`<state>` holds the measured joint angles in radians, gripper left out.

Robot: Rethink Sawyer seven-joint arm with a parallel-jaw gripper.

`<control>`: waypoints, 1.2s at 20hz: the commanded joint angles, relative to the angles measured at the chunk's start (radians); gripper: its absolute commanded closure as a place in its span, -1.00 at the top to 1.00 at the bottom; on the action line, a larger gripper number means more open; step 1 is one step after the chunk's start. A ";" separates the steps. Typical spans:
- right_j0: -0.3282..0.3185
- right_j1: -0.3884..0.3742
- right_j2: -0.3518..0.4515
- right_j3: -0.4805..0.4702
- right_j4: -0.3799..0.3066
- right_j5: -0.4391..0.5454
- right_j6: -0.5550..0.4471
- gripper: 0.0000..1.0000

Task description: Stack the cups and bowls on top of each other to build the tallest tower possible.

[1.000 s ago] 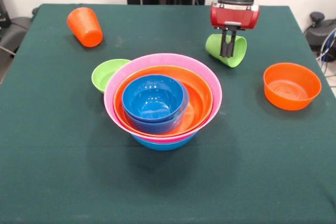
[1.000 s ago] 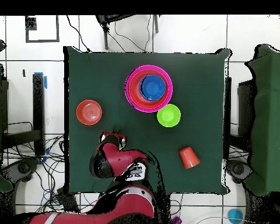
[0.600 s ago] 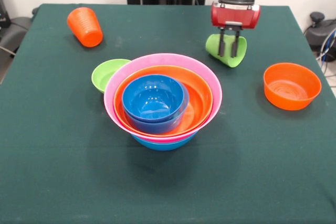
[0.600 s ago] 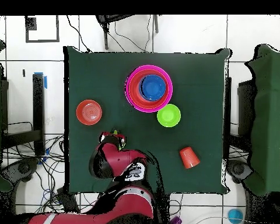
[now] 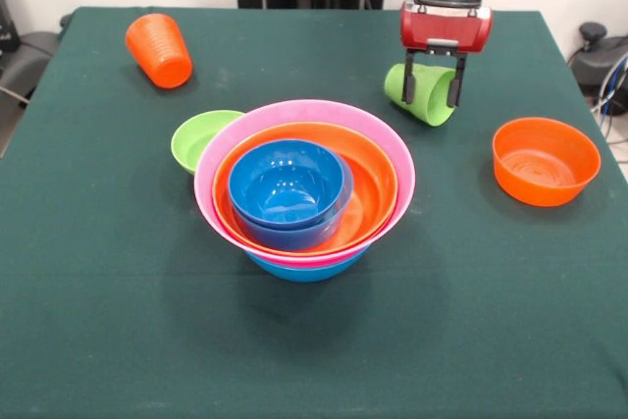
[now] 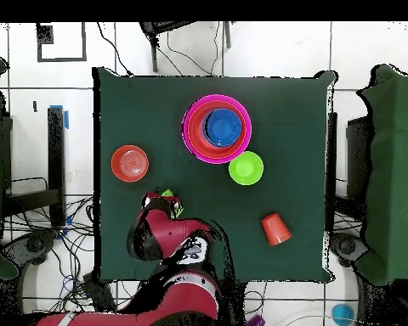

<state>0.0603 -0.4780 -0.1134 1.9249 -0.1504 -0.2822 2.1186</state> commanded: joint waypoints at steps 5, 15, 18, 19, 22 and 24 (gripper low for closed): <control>0.029 0.009 0.043 0.000 0.032 0.163 0.094 1.00; 0.169 0.069 -0.079 -0.006 0.147 0.131 0.126 1.00; 0.197 0.070 -0.104 0.003 0.173 0.139 0.130 1.00; 0.200 0.079 -0.111 0.003 0.184 0.135 0.135 1.00; 0.204 0.092 -0.114 0.000 0.196 0.125 0.137 1.00; 0.201 0.096 -0.113 0.002 0.199 0.121 0.135 1.00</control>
<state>0.2616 -0.4516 -0.2628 1.9251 -0.0055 -0.2820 2.1186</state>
